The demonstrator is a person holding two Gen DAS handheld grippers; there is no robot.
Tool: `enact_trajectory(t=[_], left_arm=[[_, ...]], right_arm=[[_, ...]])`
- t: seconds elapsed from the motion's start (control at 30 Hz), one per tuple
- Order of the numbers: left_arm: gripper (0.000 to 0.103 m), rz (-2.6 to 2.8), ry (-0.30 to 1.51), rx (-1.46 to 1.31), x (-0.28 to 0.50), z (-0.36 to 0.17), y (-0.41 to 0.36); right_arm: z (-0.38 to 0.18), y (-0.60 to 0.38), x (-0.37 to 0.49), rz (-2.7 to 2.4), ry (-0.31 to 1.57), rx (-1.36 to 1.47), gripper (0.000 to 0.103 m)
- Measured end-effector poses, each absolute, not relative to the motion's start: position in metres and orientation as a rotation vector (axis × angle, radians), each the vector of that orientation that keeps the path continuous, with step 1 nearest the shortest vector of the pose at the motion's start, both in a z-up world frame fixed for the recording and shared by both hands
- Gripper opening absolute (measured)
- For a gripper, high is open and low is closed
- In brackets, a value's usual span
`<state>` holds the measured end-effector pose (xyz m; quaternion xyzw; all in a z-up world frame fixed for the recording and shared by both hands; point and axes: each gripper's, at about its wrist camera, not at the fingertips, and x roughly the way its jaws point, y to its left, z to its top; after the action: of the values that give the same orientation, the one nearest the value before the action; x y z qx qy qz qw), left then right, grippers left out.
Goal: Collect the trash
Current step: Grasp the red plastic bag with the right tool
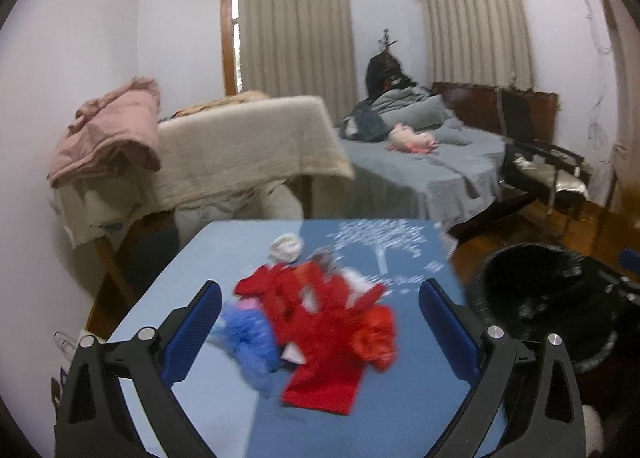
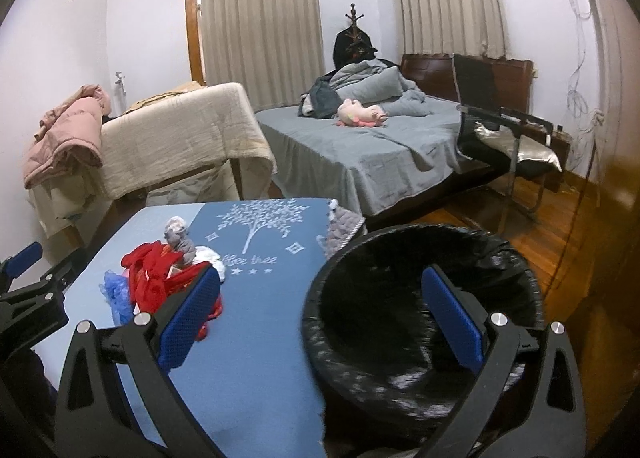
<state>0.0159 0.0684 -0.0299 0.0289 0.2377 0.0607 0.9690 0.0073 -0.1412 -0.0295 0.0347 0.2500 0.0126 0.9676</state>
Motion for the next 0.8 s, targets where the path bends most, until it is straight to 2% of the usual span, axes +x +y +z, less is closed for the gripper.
enact_trajectory(t=[0.47,0.7,0.8], left_arm=[[0.097,0.248,0.526,0.024,0.047,-0.085,0.153],[0.095,0.251,0.539,0.029,0.061,-0.102,0.164],[0.093,0.254,0.54,0.027,0.067,-0.105,0.167]], right_arm=[[-0.102,-0.067,0.078,0.139,0.607,0.018,0.098],[-0.136,-0.04,0.116,0.171,0.681,-0.02,0.084],[-0.145,-0.031,0.128,0.196,0.711,-0.013,0.083]])
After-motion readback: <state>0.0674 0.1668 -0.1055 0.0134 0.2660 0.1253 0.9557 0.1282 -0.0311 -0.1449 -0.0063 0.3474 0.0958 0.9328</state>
